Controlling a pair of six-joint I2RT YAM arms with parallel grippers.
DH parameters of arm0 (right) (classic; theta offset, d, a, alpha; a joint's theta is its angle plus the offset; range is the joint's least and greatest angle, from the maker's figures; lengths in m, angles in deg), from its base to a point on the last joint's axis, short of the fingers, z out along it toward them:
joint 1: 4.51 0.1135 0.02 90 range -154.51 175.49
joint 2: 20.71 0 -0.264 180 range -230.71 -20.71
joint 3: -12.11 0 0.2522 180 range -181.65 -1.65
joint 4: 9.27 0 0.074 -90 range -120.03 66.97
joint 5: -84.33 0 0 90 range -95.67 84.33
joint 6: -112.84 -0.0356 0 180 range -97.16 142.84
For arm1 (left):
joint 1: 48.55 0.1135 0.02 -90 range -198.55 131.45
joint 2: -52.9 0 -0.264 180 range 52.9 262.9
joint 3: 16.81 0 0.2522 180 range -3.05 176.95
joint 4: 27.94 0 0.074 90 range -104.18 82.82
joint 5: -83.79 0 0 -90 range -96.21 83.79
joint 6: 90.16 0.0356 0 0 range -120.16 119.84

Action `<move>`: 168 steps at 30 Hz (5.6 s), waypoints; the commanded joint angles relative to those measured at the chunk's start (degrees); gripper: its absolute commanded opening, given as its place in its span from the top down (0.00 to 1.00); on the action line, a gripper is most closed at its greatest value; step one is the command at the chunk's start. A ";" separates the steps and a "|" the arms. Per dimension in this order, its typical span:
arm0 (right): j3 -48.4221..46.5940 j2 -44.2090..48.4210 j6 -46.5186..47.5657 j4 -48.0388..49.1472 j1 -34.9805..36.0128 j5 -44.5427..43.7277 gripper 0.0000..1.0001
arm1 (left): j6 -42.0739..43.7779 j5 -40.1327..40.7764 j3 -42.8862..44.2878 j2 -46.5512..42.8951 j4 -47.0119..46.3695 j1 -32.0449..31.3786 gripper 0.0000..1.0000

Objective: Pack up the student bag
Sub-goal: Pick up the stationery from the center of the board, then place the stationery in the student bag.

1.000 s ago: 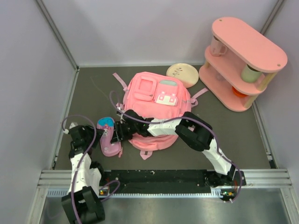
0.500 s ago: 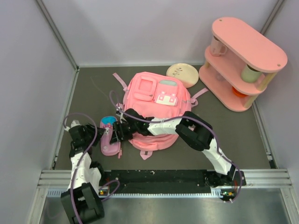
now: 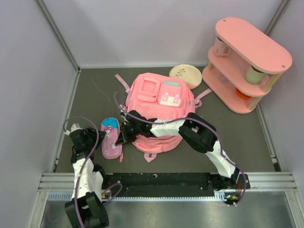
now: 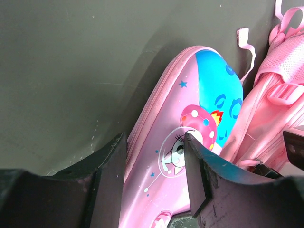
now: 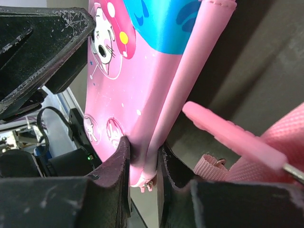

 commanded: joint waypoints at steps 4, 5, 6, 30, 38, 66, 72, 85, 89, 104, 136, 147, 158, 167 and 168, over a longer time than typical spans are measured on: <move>2.25 6.05 6.21 4.14 0.80 -8.77 1.00 | -1.58 -10.20 5.54 -1.51 14.96 -1.80 0.63; 2.52 6.66 6.47 3.88 0.80 -8.94 1.00 | -1.05 -9.40 6.95 -2.47 16.29 -1.72 0.56; 3.04 7.54 6.82 4.05 0.80 -9.38 1.00 | 0.09 -8.44 8.45 -2.92 17.87 -1.80 0.47; 27.62 39.59 10.25 5.91 -2.35 -4.54 1.00 | 16.70 -3.15 36.50 -3.71 30.81 -1.72 0.08; 39.34 62.72 9.38 -9.36 -10.53 -22.27 1.00 | 18.46 -16.32 35.54 -2.49 24.05 -3.21 0.05; 43.12 87.71 10.08 -34.97 -38.49 -32.68 1.00 | 48.26 21.63 53.01 37.94 14.72 -69.47 0.08; 42.86 87.61 10.43 -34.88 -39.54 -31.45 1.00 | 50.98 22.60 56.27 44.89 15.86 -73.96 0.11; 43.56 88.41 10.34 -34.97 -40.95 -29.69 1.00 | 52.22 26.02 57.15 52.27 14.90 -75.81 0.20; 43.83 88.41 10.60 -34.97 -40.95 -29.51 1.00 | 52.21 28.30 56.80 54.55 14.11 -76.25 0.34; 45.23 89.02 10.25 -34.97 -41.04 -28.46 1.00 | 51.87 39.29 56.10 52.10 8.31 -77.48 1.00; 54.72 89.12 -4.23 -25.49 -39.47 15.75 1.00 | 50.28 45.54 75.61 51.75 12.70 -74.84 1.00; 51.39 69.89 -10.65 -4.67 -30.49 9.27 1.00 | 50.19 44.84 76.05 50.87 12.61 -74.49 1.00; 36.54 42.45 -14.08 14.06 -30.14 1.53 1.00 | 50.02 42.90 74.82 48.94 11.91 -74.49 1.00; 37.33 38.22 -19.64 27.28 -27.86 -22.25 1.00 | 48.70 42.11 73.33 47.71 12.00 -74.49 1.00; 37.76 38.57 -20.24 26.47 -26.55 -26.74 1.00 | 48.53 41.85 72.98 47.53 11.73 -74.49 1.00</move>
